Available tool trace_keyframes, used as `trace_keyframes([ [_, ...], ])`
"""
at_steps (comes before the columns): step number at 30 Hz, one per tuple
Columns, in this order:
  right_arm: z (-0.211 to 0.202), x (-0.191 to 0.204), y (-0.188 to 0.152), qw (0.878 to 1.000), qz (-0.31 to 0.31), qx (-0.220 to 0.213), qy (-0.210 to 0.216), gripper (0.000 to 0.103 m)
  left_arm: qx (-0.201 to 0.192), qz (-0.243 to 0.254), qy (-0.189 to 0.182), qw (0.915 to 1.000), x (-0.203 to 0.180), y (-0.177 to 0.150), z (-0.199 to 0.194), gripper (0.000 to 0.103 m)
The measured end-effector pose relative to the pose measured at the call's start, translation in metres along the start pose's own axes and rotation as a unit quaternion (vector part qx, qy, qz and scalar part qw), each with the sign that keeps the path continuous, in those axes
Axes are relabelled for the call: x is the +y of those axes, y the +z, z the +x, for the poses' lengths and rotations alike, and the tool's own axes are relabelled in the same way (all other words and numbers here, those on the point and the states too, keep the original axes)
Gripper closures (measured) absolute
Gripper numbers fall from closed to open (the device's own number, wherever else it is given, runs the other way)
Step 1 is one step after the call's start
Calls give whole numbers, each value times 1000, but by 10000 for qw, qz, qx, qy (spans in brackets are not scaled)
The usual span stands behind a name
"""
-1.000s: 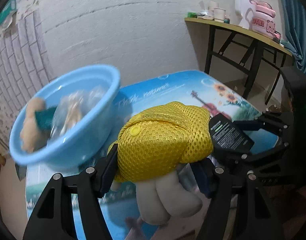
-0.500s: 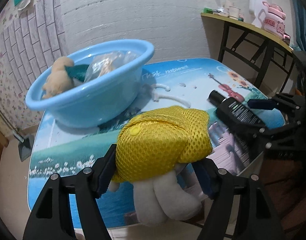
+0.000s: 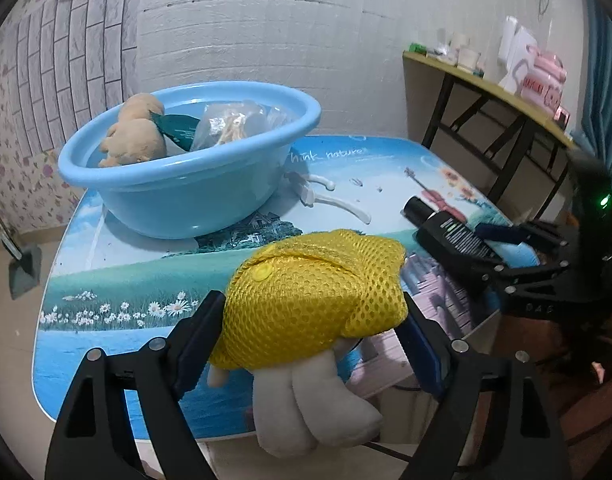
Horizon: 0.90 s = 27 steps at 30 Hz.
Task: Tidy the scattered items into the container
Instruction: 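Grasp the yellow plush toy with the left gripper while the right grasps the black bottle, then carry the plush toy and black bottle over the basin with both grippers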
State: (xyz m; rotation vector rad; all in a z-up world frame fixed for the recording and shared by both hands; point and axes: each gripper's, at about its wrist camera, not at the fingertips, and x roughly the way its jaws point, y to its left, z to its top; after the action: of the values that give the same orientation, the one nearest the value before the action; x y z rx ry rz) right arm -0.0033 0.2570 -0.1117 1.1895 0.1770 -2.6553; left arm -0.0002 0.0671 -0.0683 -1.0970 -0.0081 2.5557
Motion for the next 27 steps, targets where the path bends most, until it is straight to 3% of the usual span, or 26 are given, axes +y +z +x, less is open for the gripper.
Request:
trace_keyframes([
  [16,17,1,-1,9997,163,161,53,36,115,153,101,9998,1,-7,15,11],
  [22,17,-1,-1,9997,192,133,33,42,102,249,243,9993,-2,-5,28,11],
  [24,17,0,-1,9997,194,130,37,42,64,255,260,9993,-2,-5,27,17],
  [25,16,0,-2,9997,194,133,49,42,44,233,250,9994,-2,-5,25,26],
  [27,15,-2,-1,9995,237,142,120,42,4,132,197,9997,1,-3,21,27],
])
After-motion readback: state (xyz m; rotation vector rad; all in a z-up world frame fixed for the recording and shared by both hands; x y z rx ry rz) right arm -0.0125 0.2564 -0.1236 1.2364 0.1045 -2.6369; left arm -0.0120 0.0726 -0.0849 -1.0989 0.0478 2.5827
